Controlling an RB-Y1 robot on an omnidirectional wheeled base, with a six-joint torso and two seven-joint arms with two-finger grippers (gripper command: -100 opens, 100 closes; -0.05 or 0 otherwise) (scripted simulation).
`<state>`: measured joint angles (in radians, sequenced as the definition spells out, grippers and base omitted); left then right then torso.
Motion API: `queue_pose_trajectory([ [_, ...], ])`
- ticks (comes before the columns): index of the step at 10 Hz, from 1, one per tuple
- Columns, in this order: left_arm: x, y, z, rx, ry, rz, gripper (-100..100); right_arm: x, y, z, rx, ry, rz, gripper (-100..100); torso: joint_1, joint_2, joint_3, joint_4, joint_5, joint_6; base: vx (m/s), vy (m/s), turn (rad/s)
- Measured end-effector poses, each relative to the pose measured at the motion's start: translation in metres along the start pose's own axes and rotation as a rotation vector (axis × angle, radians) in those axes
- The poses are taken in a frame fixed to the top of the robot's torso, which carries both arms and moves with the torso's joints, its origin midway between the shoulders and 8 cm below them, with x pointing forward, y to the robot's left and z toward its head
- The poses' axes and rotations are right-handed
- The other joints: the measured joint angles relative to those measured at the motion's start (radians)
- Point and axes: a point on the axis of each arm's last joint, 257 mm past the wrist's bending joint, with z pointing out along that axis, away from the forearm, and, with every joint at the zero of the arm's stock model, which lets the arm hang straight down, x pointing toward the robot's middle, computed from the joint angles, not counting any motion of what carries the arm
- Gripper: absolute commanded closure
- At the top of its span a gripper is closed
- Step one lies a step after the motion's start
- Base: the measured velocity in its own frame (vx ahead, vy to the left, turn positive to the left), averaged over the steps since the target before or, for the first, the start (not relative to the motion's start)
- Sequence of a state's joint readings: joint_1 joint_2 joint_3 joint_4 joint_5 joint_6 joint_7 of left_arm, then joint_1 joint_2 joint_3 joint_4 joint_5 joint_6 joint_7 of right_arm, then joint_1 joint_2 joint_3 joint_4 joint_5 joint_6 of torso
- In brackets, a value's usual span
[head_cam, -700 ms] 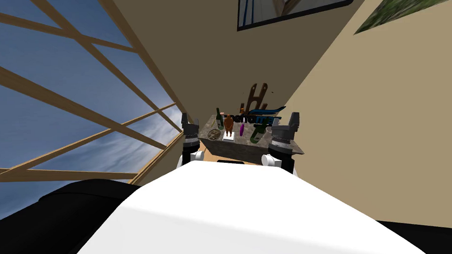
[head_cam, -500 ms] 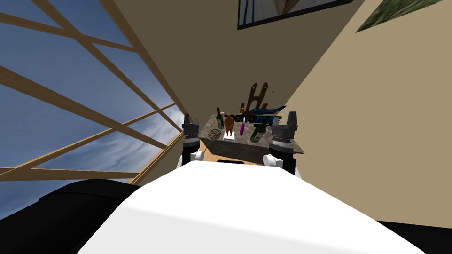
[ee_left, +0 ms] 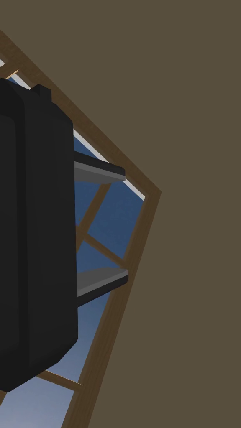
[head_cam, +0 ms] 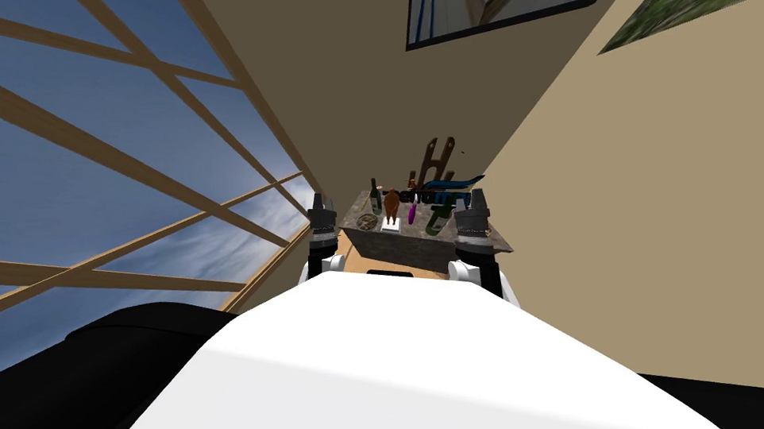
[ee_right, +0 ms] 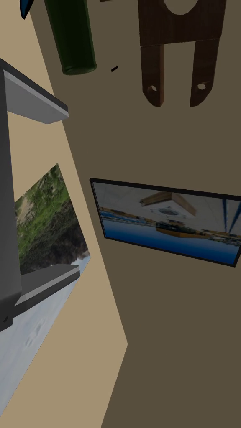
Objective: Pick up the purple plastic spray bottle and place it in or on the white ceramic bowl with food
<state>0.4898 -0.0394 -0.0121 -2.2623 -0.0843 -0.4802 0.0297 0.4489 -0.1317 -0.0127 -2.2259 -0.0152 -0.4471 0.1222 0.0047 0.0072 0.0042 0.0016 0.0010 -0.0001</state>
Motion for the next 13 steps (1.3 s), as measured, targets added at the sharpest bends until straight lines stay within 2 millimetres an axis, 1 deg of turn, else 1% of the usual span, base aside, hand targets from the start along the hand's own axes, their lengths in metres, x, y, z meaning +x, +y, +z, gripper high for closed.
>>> queue_pose_trajectory([
  [2,0.0,0.0,0.0,0.0,0.0,0.0,0,0.005,-0.012,0.001,0.041,0.023,-0.032,-100,-0.002,0.0,0.0,0.0,0.0,0.0,-0.102,0.041,0.006],
  [4,0.0,0.0,0.0,0.0,0.0,0.0,0,0.009,-0.027,0.001,0.089,0.044,-0.065,-100,-0.001,0.001,0.001,0.0,0.0,0.0,-0.118,0.055,0.008],
  [7,0.0,0.0,0.0,0.0,0.0,0.0,0,0.01,-0.048,0.001,0.16,0.066,-0.111,-100,0.002,0.0,0.0,0.0,0.0,0.0,-0.101,0.078,0.009],
  [10,0.0,0.0,0.0,0.0,0.0,0.0,0,0.016,-0.072,-0.004,0.238,0.088,-0.158,-100,0.0,0.002,0.001,0.0,0.0,0.0,-0.116,0.063,0.015],
  [13,0.0,0.0,0.0,0.0,0.0,0.0,0,0.017,-0.09,-0.009,0.306,0.104,-0.195,-100,-0.002,-0.002,-0.001,0.0,0.0,0.0,-0.072,0.044,0.021],
])
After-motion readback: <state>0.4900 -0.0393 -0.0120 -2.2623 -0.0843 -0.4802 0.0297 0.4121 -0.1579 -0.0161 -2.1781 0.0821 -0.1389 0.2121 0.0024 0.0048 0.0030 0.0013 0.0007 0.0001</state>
